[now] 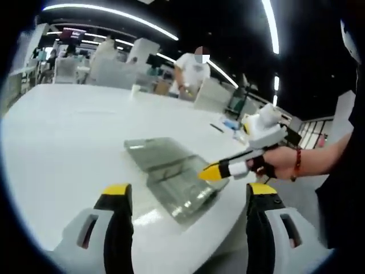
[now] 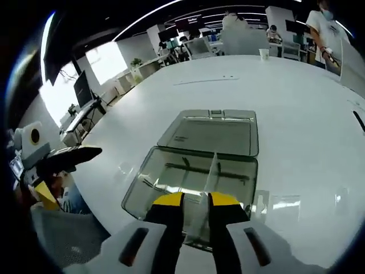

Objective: Insert the divider into the dual guide fixture by aligning both edges with the guide slots and pushing it downward to the bottom, including one-sided entry, uneven engagement, binding, and posture correction.

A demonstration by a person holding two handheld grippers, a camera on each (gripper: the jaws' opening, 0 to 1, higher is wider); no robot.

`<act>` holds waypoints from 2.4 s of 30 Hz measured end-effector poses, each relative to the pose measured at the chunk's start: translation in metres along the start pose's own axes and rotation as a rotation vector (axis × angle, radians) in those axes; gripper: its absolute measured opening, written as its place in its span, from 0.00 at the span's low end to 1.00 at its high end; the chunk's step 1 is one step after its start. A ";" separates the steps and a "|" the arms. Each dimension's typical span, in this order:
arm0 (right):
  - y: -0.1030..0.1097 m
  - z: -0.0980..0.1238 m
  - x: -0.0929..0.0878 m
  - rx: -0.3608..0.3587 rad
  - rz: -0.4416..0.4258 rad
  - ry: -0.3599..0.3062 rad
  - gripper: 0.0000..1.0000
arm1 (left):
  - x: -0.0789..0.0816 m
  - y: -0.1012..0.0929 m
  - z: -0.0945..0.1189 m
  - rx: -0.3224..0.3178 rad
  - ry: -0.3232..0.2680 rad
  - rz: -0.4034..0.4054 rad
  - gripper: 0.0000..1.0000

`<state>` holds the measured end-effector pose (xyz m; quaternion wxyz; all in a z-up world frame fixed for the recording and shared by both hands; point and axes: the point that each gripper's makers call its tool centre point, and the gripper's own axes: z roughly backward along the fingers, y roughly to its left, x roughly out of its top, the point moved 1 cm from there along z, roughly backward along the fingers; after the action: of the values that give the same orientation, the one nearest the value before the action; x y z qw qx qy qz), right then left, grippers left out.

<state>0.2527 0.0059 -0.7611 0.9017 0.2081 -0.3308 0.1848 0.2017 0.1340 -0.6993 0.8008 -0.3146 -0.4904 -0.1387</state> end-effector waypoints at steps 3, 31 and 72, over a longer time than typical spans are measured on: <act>0.000 0.004 0.004 0.006 0.006 -0.025 0.14 | -0.003 0.006 0.003 0.050 0.022 -0.016 0.76; 0.011 0.055 0.020 0.104 0.115 -0.183 0.40 | -0.030 0.035 0.007 0.341 0.239 -0.128 0.68; -0.003 0.082 0.002 0.116 0.208 -0.229 0.65 | -0.058 0.051 -0.016 0.496 0.397 -0.179 0.55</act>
<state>0.2132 -0.0371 -0.7040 0.8207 0.2442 -0.4398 0.2710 0.2124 0.1578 -0.7739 0.9177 -0.0323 -0.3692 -0.1434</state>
